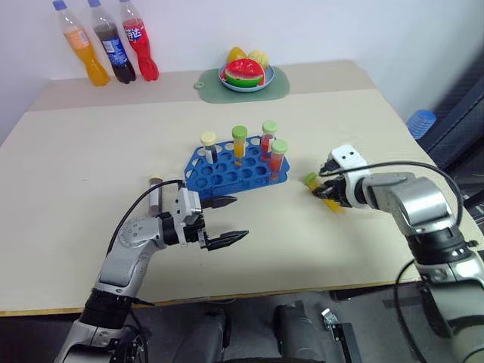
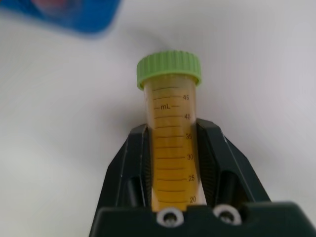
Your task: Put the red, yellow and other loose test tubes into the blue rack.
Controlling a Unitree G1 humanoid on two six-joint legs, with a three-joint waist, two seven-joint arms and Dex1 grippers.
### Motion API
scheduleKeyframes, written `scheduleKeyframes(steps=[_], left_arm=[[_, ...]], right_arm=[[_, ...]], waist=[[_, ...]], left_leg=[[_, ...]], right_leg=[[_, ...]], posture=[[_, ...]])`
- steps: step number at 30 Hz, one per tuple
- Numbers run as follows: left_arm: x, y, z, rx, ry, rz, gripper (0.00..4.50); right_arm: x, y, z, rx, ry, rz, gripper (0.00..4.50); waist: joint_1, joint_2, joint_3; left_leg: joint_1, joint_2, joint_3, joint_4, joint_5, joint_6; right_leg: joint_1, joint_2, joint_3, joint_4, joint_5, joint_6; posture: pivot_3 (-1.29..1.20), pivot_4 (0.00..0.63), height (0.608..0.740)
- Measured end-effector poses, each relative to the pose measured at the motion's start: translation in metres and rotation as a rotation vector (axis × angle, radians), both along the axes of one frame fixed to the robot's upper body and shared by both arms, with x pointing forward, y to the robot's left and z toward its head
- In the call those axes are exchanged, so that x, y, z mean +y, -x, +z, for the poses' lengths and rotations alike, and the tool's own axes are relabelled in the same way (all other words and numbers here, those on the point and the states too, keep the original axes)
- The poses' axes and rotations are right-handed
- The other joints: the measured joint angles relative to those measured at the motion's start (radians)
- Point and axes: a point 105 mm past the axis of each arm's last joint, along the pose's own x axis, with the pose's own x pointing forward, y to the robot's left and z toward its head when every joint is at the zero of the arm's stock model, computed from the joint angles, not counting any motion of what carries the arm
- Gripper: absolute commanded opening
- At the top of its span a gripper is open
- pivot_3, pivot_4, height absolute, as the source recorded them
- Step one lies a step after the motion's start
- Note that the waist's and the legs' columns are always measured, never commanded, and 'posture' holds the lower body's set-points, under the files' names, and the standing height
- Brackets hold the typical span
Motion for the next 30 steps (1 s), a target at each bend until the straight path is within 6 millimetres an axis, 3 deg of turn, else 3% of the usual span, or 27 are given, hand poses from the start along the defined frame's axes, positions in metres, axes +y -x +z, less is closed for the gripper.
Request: scheduleKeyframes(steps=[3, 8, 11, 15, 19, 23, 30], left_arm=[[0.001, -0.001, 0.0, -0.001, 0.001, 0.004, 4.36], [0.001, -0.003, 0.001, -0.001, 0.001, 0.002, 4.36], [0.003, -0.005, 0.001, 0.002, 0.003, 0.008, 4.36], [0.018, -0.01, -0.006, 0.029, 0.005, 0.082, 4.36], [0.035, -0.013, -0.008, 0.046, 0.023, 0.167, 4.36], [0.046, -0.014, -0.009, 0.052, 0.027, 0.224, 4.36], [0.059, -0.013, -0.003, 0.043, 0.045, 0.292, 4.36]], right_arm=[[0.01, 0.024, 0.01, -0.059, 0.032, 0.216, 0.8], [0.083, 0.061, 0.045, -0.245, -0.298, 0.624, 0.8], [0.124, 0.059, 0.072, -0.417, -0.548, 0.69, 0.8], [0.153, 0.034, 0.095, -0.624, -0.75, 0.595, 0.8], [0.171, 0.008, 0.082, -0.732, -0.812, 0.463, 0.8], [0.173, -0.007, 0.066, -0.78, -0.81, 0.38, 0.8], [0.178, -0.016, 0.044, -0.805, -0.8, 0.347, 0.8]], waist=[[0.001, 0.0, 0.0], [-0.017, -0.001, 0.001], [-0.014, -0.001, 0.001], [-0.014, -0.002, 0.001], [-0.012, -0.001, 0.001], [-0.016, -0.001, 0.001], [-0.023, 0.0, 0.001]], left_leg=[[0.0, 0.001, 0.0, 0.0, 0.0, 0.0], [0.004, 0.003, 0.001, -0.001, -0.001, 0.001], [0.004, 0.003, 0.0, 0.0, 0.0, 0.001], [0.004, 0.002, 0.0, -0.001, 0.0, 0.0], [0.004, 0.002, -0.001, -0.002, 0.003, -0.007], [0.004, 0.002, -0.001, -0.002, 0.003, -0.007], [0.004, 0.003, 0.0, -0.003, 0.003, -0.008]], right_leg=[[0.0, 0.0, 0.0, -0.001, 0.0, 0.0], [0.004, 0.002, 0.0, -0.001, 0.0, 0.0], [0.004, 0.002, 0.0, 0.0, 0.001, 0.0], [0.003, 0.002, 0.0, 0.0, 0.001, -0.001], [0.002, 0.002, 0.0, 0.0, 0.001, -0.001], [0.001, 0.003, 0.0, 0.001, 0.001, -0.001], [0.0, 0.003, 0.0, 0.002, 0.001, -0.001]], posture=[[0.0, 0.15, 0.74], [0.0, 0.15, 0.74], [0.0, 0.15, 0.74], [0.0, 0.15, 0.74], [0.0, 0.15, 0.74], [0.0, 0.15, 0.74], [0.0, 0.15, 0.74]])
